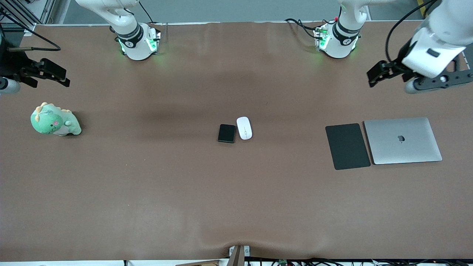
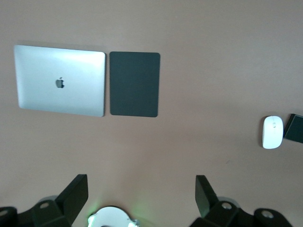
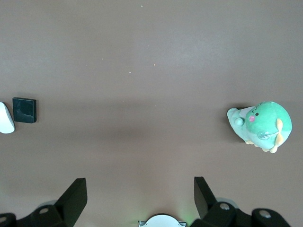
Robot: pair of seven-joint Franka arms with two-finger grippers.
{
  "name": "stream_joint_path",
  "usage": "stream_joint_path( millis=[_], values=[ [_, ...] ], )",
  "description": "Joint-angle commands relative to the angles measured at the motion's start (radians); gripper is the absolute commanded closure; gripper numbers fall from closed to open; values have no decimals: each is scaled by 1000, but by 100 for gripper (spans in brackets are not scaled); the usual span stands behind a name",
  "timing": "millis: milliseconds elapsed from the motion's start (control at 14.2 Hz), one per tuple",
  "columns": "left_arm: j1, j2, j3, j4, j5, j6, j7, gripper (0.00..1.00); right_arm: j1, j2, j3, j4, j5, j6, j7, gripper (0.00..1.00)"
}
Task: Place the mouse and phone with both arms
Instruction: 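Move the left gripper over the mouse pad toward the white mouse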
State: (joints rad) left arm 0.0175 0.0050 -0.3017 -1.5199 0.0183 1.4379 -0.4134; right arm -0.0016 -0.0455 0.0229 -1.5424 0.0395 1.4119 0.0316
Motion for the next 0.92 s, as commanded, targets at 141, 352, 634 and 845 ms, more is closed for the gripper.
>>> stream_joint_path(
  millis=[141, 352, 634, 845],
  values=[
    [1, 82, -79, 0, -11, 116, -111, 0, -15, -2, 12, 2, 17, -1, 8, 0],
    [-16, 148, -85, 6, -3, 205, -131, 0, -14, -2, 12, 1, 17, -1, 8, 0],
    [-42, 226, -86, 14, -1, 254, -186, 0, -15, -2, 12, 1, 17, 1, 8, 0],
    [-76, 263, -85, 15, 3, 282, -205, 0, -14, -2, 12, 1, 17, 1, 8, 0]
  ],
)
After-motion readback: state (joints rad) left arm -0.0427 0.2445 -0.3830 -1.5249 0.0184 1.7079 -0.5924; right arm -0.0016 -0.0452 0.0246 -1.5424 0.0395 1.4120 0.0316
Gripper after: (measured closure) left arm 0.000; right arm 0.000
